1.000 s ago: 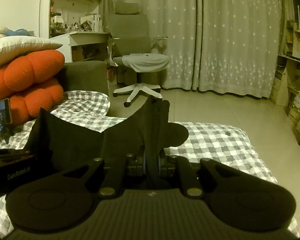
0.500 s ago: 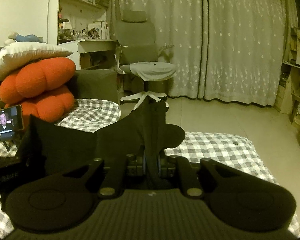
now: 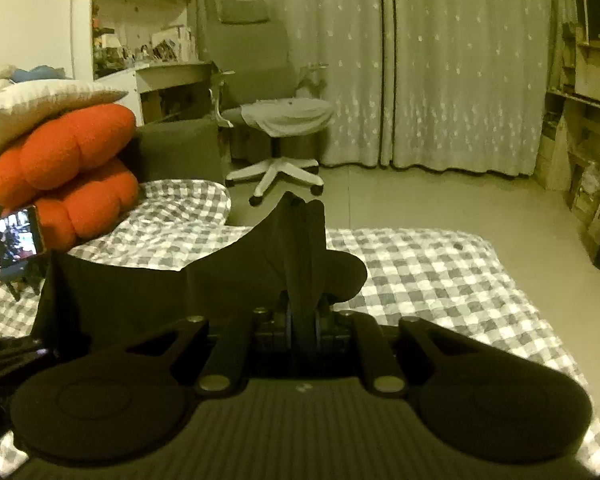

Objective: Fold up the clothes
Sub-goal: 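Carry the held black shirt with both grippers toward the sofa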

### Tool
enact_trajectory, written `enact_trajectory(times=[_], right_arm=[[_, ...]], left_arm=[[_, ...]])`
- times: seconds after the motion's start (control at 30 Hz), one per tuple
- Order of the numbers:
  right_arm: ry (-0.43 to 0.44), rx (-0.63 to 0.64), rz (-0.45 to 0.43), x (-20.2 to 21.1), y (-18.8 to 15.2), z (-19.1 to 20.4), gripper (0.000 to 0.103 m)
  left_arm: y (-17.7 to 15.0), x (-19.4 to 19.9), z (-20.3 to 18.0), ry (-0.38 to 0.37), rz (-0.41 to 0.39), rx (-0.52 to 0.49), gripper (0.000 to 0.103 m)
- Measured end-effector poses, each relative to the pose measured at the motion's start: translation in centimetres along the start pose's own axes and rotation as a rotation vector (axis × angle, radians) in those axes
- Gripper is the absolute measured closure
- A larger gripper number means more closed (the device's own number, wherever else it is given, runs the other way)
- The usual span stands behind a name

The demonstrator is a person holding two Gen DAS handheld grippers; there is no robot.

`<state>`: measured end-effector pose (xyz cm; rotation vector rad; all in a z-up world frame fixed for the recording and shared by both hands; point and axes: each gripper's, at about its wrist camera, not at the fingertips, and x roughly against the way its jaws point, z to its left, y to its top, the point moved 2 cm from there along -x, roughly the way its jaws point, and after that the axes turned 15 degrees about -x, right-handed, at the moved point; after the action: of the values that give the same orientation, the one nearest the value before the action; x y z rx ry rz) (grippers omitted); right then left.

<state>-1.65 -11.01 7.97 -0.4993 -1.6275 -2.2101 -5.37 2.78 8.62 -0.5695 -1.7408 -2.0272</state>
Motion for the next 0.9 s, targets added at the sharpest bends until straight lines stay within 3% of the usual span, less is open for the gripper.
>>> enact_trajectory(times=[0.2,0.4,0.7,0.9], right_arm=[[0.058,0.061,-0.007,1.8,-1.4,1.2,0.091],[0.15,0.163,0.025,2.7,-2.4,5.0,0.091],[0.414,0.381,0.15,2.3,-2.6,18.0,0.091],[0.592,0.49,0.174,3.4,-3.9,27.5,0.091]], left_arm=[[-2.1,2.5,2.7,-0.017,-0.008,0.064,0.094],[-4.5,6.1,6.7,0.039,-0.031,0.132,0.094],[-7.1,10.9,17.7,0.197,-0.029,0.409,0.094],[-8.5,13.9,26.1,0.317,-0.08,0.591,0.094]])
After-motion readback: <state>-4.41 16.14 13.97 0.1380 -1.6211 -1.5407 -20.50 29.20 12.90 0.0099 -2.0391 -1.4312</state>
